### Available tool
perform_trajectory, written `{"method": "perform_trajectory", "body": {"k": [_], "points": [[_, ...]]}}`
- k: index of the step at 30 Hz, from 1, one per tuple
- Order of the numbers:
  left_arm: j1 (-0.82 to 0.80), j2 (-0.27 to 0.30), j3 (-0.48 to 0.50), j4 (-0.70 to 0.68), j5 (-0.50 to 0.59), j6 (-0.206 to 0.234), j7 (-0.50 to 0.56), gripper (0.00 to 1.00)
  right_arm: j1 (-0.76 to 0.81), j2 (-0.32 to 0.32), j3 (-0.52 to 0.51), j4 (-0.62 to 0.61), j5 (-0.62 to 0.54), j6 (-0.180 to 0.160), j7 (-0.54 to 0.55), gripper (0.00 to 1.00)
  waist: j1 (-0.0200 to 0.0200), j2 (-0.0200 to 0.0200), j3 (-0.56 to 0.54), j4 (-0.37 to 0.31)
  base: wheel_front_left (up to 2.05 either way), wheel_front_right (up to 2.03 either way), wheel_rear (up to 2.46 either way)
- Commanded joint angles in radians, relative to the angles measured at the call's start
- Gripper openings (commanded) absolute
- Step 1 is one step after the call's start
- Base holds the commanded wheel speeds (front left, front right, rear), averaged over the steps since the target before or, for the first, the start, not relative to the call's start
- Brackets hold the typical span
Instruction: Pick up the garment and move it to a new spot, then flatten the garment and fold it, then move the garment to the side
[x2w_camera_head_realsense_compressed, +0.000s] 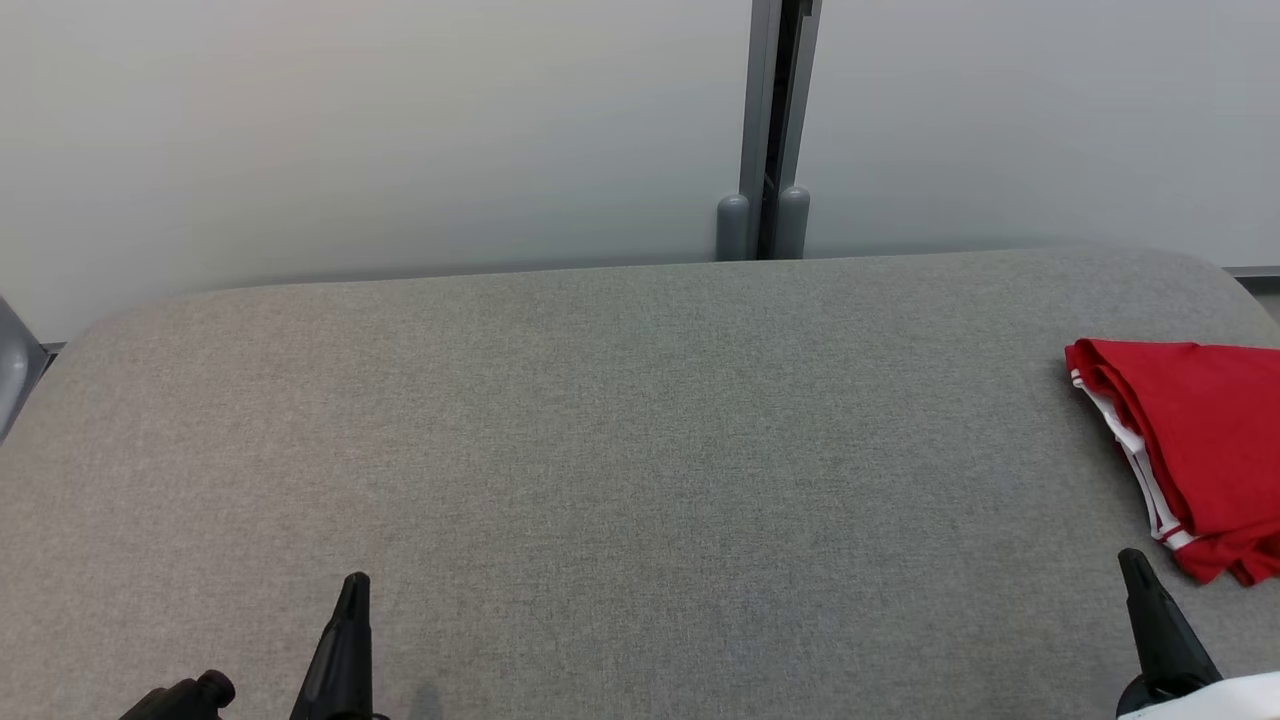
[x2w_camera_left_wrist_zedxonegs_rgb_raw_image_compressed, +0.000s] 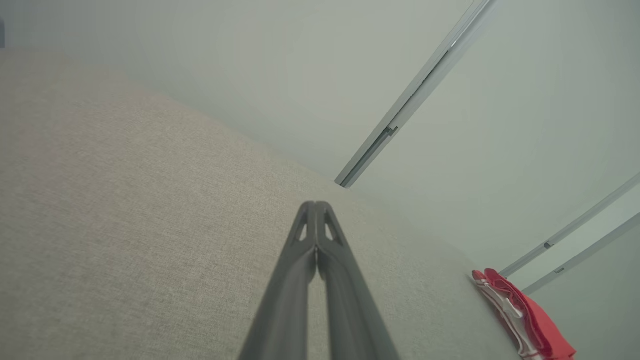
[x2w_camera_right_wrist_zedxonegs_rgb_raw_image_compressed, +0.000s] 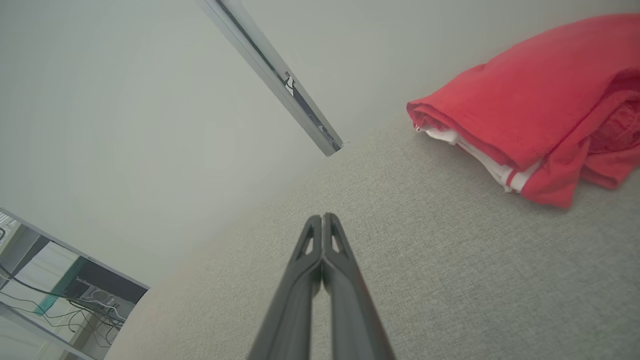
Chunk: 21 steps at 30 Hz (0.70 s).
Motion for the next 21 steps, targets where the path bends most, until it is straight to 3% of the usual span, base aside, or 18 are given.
{"method": "perform_trajectory", "body": {"k": [1, 21], "points": [[-0.004, 0.001, 0.004, -0.022, -0.035, -0.011, 0.000, 0.00, -0.005, -0.012, -0.015, -0.017, 0.045, 0.000, 0.014, 0.00, 0.0000, -0.0001, 0.000, 0.000, 0.00, 0.00, 0.00], [0.023, -0.031, 0.003, -0.058, -0.267, -0.065, 0.002, 0.00, 0.007, -0.003, -0.095, -0.014, 0.322, 0.000, 0.117, 0.00, 0.0000, -0.0001, 0.006, -0.001, 0.00, 0.00, 0.00]]}}
